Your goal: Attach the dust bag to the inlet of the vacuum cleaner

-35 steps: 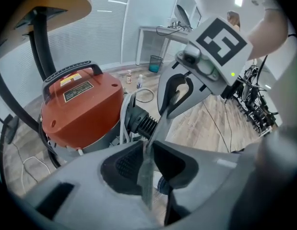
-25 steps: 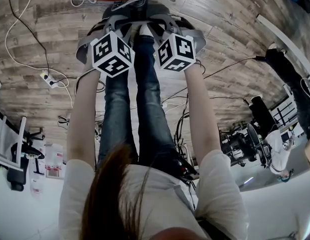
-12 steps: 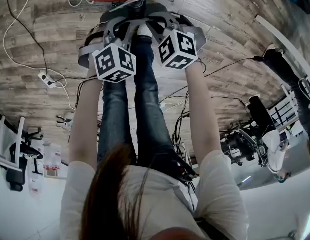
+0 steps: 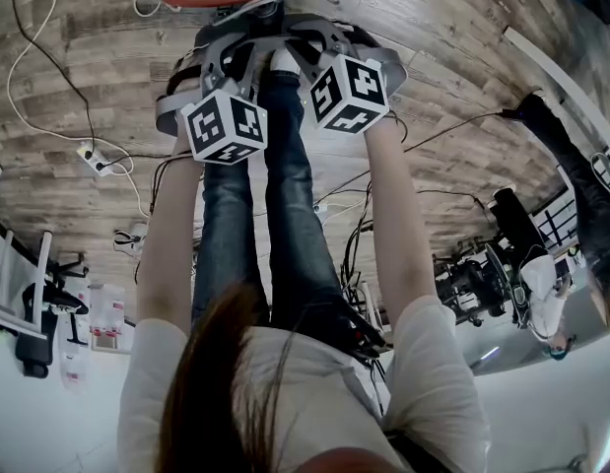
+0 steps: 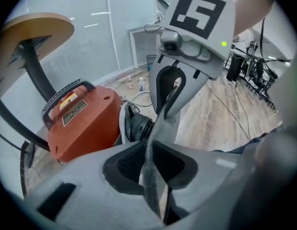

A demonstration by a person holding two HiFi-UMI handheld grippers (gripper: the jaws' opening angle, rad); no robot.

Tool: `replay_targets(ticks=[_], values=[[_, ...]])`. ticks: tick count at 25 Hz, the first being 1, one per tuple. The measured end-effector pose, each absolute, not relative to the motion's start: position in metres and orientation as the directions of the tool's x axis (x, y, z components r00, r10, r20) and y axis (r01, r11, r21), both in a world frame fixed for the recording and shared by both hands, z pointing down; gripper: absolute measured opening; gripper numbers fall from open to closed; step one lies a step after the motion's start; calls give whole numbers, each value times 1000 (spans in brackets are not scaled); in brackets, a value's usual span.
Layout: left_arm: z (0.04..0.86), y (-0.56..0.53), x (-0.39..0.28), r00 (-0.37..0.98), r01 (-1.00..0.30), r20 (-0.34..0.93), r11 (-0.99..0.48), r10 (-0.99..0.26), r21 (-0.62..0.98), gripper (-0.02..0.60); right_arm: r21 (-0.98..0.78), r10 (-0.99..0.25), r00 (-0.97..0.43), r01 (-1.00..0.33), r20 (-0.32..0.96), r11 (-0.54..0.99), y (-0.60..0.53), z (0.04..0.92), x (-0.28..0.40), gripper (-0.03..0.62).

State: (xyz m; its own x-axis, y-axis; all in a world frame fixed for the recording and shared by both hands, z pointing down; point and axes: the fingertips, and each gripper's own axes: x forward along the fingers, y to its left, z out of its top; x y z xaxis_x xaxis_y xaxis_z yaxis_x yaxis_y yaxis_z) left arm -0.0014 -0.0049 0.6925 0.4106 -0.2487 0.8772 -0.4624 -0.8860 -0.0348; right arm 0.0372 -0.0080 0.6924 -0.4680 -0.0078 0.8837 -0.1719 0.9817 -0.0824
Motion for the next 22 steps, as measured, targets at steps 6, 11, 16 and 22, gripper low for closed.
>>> replay_targets(ticks=[6, 11, 16, 22], values=[[692, -7, -2, 405, -461, 882, -887, -240, -30, 66, -79, -9, -469, -166, 883, 983, -10, 691, 37, 44], [693, -14, 1, 417, -424, 882, -905, -221, -26, 71, -73, -77, -481, -286, 873, 955, -12, 690, 39, 46], [694, -12, 1, 402, -464, 887, -886, -227, -16, 81, -58, -100, -464, -314, 880, 948, -13, 690, 40, 51], [695, -10, 0, 393, -513, 891, -858, -227, 7, 87, -43, -152, -414, -425, 897, 904, -13, 691, 42, 65]])
